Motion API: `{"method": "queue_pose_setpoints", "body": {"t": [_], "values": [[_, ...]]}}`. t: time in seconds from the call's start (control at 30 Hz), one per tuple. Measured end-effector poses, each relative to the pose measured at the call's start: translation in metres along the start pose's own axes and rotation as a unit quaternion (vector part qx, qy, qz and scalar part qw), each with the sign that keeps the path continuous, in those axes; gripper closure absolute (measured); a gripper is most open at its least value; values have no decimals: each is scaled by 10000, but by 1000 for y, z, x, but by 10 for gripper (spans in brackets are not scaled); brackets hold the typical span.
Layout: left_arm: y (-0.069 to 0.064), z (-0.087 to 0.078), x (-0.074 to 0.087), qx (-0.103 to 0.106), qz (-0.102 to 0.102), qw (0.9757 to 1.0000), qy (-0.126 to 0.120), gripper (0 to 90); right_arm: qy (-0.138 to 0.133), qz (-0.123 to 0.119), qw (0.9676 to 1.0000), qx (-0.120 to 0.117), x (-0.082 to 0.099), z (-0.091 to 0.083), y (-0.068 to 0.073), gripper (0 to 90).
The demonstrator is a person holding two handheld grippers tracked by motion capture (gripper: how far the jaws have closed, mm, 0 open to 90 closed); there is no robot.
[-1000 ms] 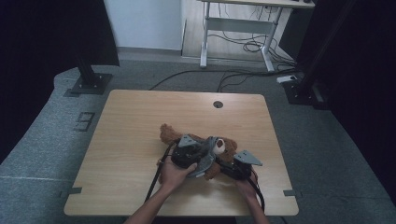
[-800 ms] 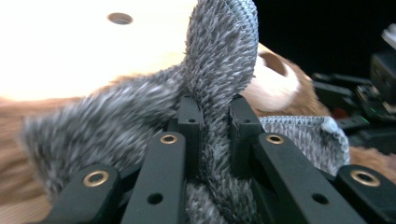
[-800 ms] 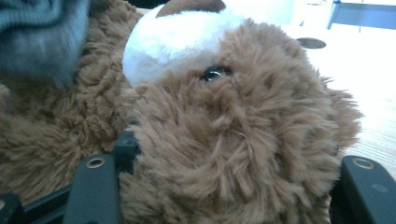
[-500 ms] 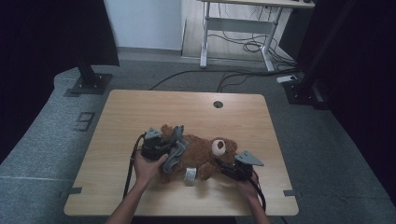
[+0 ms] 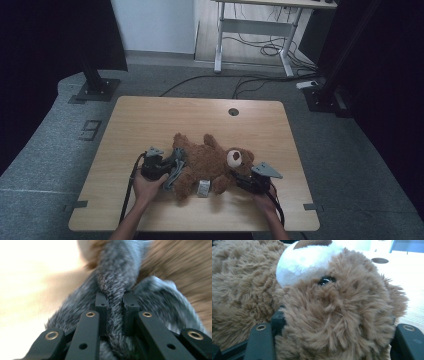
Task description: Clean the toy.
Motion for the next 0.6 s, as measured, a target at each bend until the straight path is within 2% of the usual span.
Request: {"method": "queue_pose_setpoints", "body": {"t": [0.07,0.17,0.23,0.3,0.4,0.5,0.53,0.6], "values": [[-16,-9,-15,160,242,9992,-274,782,6,18,10000,-4,0,0,0,339],[-46,-13,-40,468,550,9958,-567,782,4,8,10000,10,0,0,0,338],[-61,-8,-51,571,732,9940,-583,783,5,13,10000,19,0,0,0,338],[-75,5,-62,627,857,9930,-521,783,9,21,10000,25,0,0,1,338],[-80,27,-67,537,895,9938,-384,782,11,19,10000,24,0,0,0,337],[-70,47,-61,392,713,9965,-173,782,23,12,10000,30,0,0,0,336],[-66,49,-58,341,681,9969,-173,781,31,22,10000,38,0,0,1,335],[-56,47,-53,396,497,9976,-283,781,29,-3,10000,36,0,0,1,334]]}}
Point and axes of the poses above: each handheld gripper's, and its own axes: z roughly forward along the jaws, x roughly out of its underside, y roughly to its left, the point moved 2 cm from there along z, roughly forward along the jaws, and after that the axes turned 13 degrees about x, right-handed, at the moved point
